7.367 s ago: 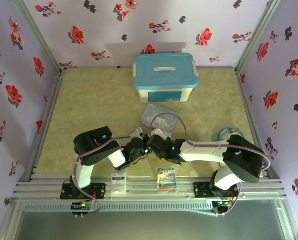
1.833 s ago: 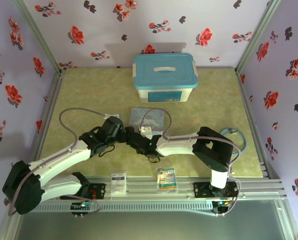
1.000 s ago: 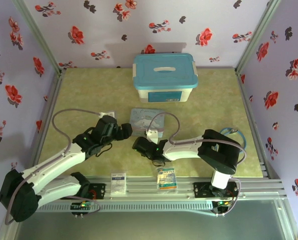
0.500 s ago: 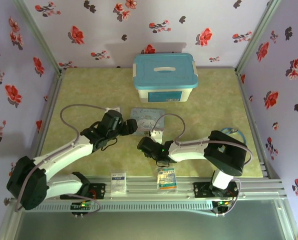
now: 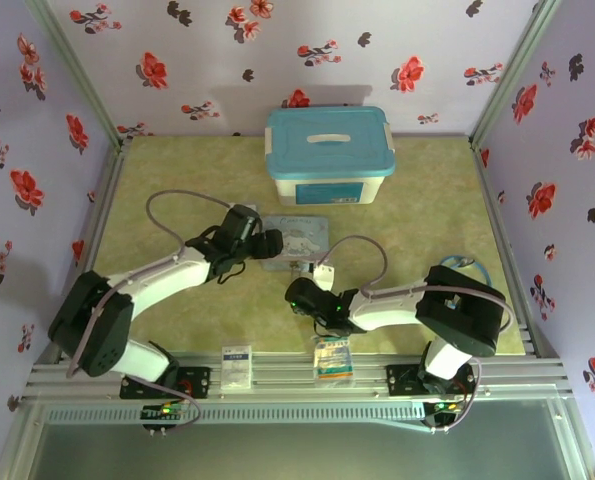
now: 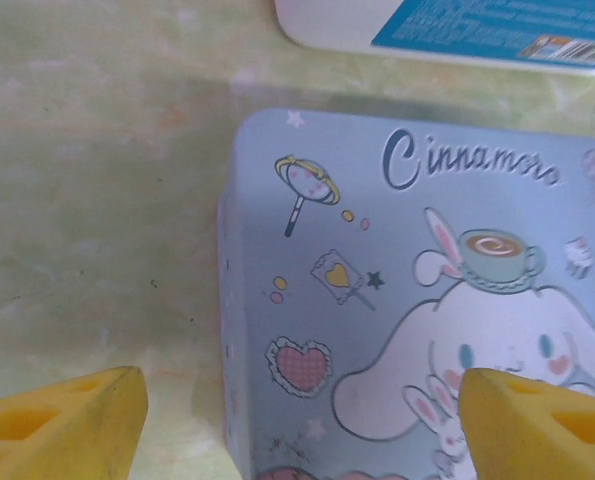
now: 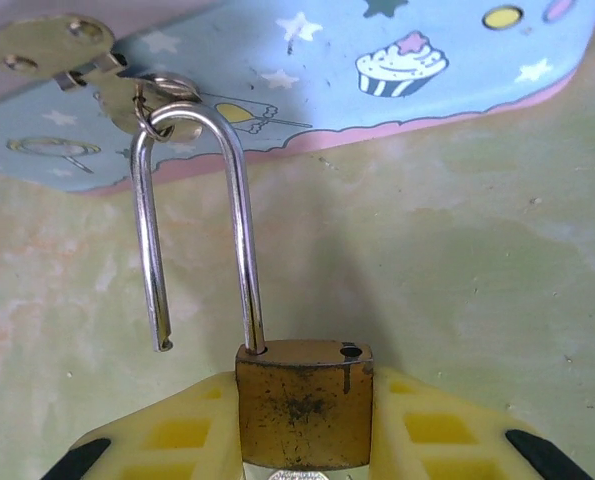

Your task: Unlock the padlock with the key

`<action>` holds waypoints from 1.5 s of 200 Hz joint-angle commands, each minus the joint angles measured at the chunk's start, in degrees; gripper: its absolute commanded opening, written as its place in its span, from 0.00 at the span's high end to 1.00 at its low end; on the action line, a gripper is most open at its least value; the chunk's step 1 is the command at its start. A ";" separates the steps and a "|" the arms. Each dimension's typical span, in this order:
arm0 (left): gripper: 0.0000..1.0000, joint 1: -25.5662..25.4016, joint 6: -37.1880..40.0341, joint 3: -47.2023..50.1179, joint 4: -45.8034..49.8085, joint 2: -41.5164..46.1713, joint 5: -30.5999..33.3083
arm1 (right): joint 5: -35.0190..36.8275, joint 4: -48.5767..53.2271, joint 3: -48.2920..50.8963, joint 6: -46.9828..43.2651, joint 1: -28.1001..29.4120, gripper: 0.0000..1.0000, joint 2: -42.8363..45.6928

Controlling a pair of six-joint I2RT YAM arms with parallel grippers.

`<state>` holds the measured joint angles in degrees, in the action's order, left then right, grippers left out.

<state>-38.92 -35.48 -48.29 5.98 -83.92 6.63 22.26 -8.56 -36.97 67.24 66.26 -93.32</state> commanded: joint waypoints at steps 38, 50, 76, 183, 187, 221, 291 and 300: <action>0.26 0.56 4.33 -1.51 -0.35 -4.49 3.68 | 2.52 -0.69 -3.01 7.73 0.10 0.77 -7.65; 0.29 0.76 4.63 -0.75 -0.90 -4.70 3.99 | 4.06 -0.14 -4.12 8.04 0.07 0.78 -8.39; 0.35 1.44 5.45 0.78 -2.10 -5.05 4.35 | 7.12 -0.19 -5.20 8.43 -0.22 0.81 -8.87; 0.44 1.70 9.03 4.22 -4.84 -5.70 6.11 | 14.47 -12.49 -4.15 18.61 -1.56 0.83 -11.02; 0.44 1.75 8.96 4.46 -5.18 -5.73 5.99 | 14.65 -13.37 -4.27 18.63 -1.57 0.83 -11.21; 0.48 1.74 9.65 6.06 -7.82 -5.59 4.68 | 17.73 -19.40 -5.02 18.70 -1.26 0.85 -12.77; 0.60 2.62 12.23 8.14 -11.05 -5.57 2.05 | 23.35 -28.11 -3.22 18.17 -3.36 0.85 -12.50; 0.60 2.71 12.49 8.61 -11.40 -5.39 2.05 | 23.41 -29.17 -2.56 18.35 -4.06 0.84 -12.18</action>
<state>-36.95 -26.15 -42.89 -10.00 -88.05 9.41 39.53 -32.95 -40.84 84.68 64.62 -106.41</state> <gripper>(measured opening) 0.407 0.264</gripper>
